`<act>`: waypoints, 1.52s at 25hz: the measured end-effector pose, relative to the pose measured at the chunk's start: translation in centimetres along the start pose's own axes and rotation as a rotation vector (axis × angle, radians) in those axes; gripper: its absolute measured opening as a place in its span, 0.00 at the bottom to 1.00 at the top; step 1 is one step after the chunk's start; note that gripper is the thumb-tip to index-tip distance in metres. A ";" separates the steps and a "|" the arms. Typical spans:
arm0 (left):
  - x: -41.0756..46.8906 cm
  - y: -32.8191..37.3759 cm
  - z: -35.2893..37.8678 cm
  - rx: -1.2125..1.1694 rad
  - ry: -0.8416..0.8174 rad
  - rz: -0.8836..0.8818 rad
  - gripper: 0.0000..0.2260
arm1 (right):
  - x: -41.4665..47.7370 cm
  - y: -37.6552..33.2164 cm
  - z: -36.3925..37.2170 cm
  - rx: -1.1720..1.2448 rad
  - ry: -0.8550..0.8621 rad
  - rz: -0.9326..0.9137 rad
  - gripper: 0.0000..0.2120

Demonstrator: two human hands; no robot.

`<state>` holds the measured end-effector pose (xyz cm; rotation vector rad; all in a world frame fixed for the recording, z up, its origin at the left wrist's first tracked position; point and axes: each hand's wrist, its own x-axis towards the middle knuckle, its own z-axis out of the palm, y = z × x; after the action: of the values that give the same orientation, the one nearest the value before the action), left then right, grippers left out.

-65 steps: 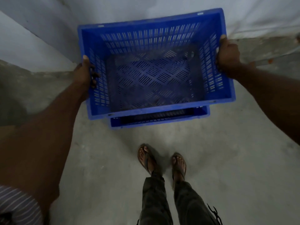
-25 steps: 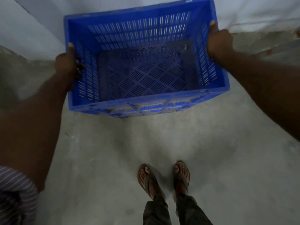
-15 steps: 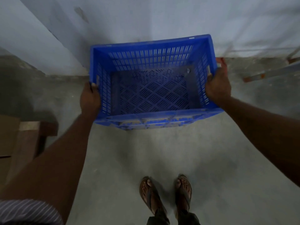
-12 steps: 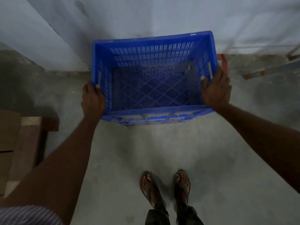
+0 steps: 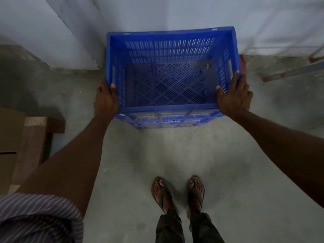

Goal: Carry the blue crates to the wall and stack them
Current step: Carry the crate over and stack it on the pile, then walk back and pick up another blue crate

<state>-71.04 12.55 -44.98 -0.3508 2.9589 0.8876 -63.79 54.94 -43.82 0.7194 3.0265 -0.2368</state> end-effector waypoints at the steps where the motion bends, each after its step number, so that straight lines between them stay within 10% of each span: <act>1: -0.5 0.3 -0.7 0.072 -0.036 -0.025 0.27 | -0.7 -0.2 -0.3 -0.004 -0.007 0.008 0.39; 18: -33.6 14.8 -19.2 -0.720 0.262 -0.005 0.13 | -25.6 -4.3 -24.7 0.917 -0.378 -0.168 0.06; 25: -50.3 18.4 -27.5 -0.954 0.443 -0.029 0.11 | -39.8 1.0 -34.5 1.113 -0.324 -0.122 0.07; 38: -80.9 7.6 -35.9 -0.930 0.402 -0.084 0.11 | -72.9 6.6 -37.8 1.217 -0.372 -0.153 0.07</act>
<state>7.20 15.72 -3.15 -0.7242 2.5567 2.3683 4.82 34.01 -3.29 0.3322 2.2939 -1.9973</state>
